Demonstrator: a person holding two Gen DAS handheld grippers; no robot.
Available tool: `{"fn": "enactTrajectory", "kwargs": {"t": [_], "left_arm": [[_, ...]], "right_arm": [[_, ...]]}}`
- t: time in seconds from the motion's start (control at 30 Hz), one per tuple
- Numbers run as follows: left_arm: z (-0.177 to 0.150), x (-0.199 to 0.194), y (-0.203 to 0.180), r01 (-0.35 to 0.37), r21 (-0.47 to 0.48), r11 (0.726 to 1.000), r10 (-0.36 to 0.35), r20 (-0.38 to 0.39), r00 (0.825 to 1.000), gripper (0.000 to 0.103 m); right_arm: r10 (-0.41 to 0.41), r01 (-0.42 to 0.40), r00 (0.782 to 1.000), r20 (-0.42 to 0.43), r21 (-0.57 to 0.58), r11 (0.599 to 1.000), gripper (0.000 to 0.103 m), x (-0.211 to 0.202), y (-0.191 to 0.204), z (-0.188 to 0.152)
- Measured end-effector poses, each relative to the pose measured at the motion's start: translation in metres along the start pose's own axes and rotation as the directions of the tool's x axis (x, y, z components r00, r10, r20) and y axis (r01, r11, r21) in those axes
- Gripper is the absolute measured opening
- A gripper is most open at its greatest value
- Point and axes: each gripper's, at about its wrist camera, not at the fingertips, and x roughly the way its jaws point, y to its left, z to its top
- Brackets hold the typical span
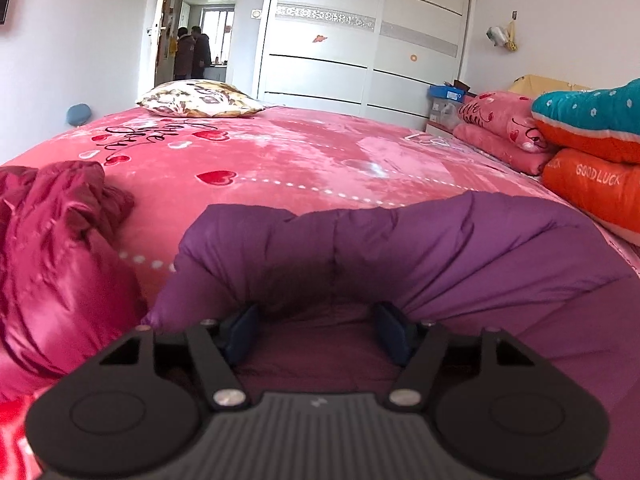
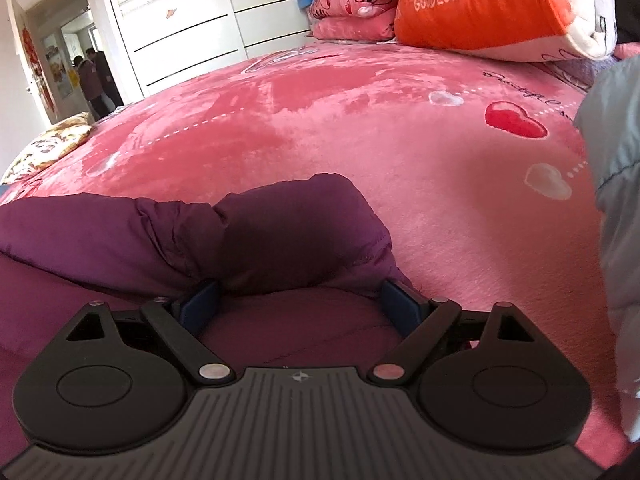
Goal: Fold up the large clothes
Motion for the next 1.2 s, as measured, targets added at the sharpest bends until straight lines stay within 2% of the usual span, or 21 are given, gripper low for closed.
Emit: {"fn": "enactTrajectory", "kwargs": {"t": [0.2, 0.37, 0.5, 0.67, 0.73, 0.87, 0.93, 1.07, 1.2], "left_arm": [[-0.006, 0.01, 0.003, 0.022, -0.027, 0.999, -0.022, 0.01, 1.0, 0.07], [-0.008, 0.016, 0.006, 0.033, -0.039, 0.999, -0.033, 0.004, 0.999, 0.071], [-0.007, 0.017, 0.003, 0.015, -0.018, 1.0, -0.015, -0.006, 1.0, 0.072], [0.004, 0.01, 0.004, 0.014, -0.021, 1.0, -0.015, -0.042, 0.999, 0.075], [0.012, -0.004, 0.005, 0.014, -0.036, 0.999, -0.016, -0.048, 0.999, 0.076], [0.023, -0.051, 0.018, 0.041, -0.093, 0.995, -0.041, 0.004, 0.999, 0.083], [0.024, -0.076, 0.029, 0.043, -0.097, 0.994, -0.043, 0.0, 0.999, 0.087], [0.017, -0.117, 0.051, 0.045, -0.101, 0.994, -0.047, -0.021, 0.999, 0.092], [0.003, -0.145, 0.08, 0.091, -0.211, 0.973, -0.097, -0.018, 0.995, 0.094]], "right_arm": [[-0.002, 0.002, 1.0, 0.0, 0.008, 1.0, 0.103, 0.03, -0.003, 0.012], [0.003, -0.003, 1.0, 0.004, 0.015, 1.0, 0.103, 0.027, -0.007, 0.013], [0.011, -0.012, 1.0, 0.004, 0.026, 1.0, 0.103, 0.027, -0.011, 0.014], [0.073, -0.071, 0.997, -0.015, 0.094, 0.993, 0.103, 0.018, -0.025, 0.022], [0.101, -0.097, 0.994, -0.028, 0.131, 0.987, 0.103, 0.008, -0.032, 0.027], [0.173, -0.166, 0.985, -0.026, 0.182, 0.969, 0.103, -0.021, -0.047, 0.043], [0.204, -0.196, 0.978, -0.031, 0.178, 0.964, 0.103, -0.033, -0.054, 0.047], [0.213, -0.207, 0.977, -0.025, 0.14, 0.968, 0.103, -0.06, -0.071, 0.048], [0.247, -0.237, 0.968, -0.044, 0.162, 0.958, 0.103, -0.079, -0.106, 0.036]]}}
